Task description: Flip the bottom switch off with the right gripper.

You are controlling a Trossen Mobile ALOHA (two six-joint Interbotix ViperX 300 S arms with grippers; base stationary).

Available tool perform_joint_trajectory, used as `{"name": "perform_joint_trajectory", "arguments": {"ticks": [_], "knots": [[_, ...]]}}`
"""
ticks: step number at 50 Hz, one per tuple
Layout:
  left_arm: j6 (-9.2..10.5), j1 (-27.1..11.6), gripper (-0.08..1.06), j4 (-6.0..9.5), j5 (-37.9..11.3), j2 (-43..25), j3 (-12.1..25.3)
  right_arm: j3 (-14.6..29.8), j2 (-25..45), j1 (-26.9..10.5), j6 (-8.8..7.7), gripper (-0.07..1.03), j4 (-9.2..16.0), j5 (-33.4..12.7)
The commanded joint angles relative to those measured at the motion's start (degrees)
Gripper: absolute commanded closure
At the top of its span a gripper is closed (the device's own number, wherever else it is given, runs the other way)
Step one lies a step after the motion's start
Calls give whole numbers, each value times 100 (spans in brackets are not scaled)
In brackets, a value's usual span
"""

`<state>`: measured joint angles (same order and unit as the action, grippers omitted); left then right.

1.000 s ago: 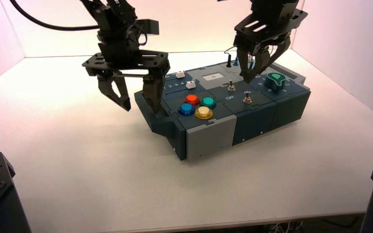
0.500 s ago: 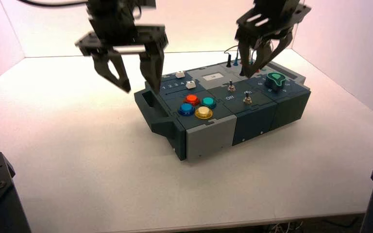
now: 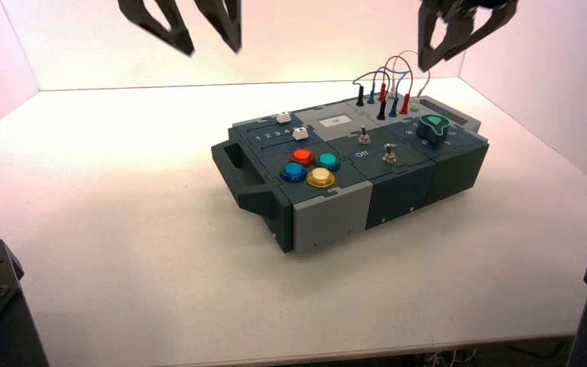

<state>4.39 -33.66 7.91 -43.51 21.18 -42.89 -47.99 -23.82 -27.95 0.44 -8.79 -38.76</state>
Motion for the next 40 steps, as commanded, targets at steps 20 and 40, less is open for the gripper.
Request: {"name": "perform_joint_trajectory", "arguments": {"ticks": [20, 40], "knots": [[-422, 571, 5, 0, 352, 53, -229, -211, -554, 290, 88, 39, 9, 105], [-615, 571, 5, 0, 448, 26, -369, -211, -229, 290, 97, 38, 18, 114]]}}
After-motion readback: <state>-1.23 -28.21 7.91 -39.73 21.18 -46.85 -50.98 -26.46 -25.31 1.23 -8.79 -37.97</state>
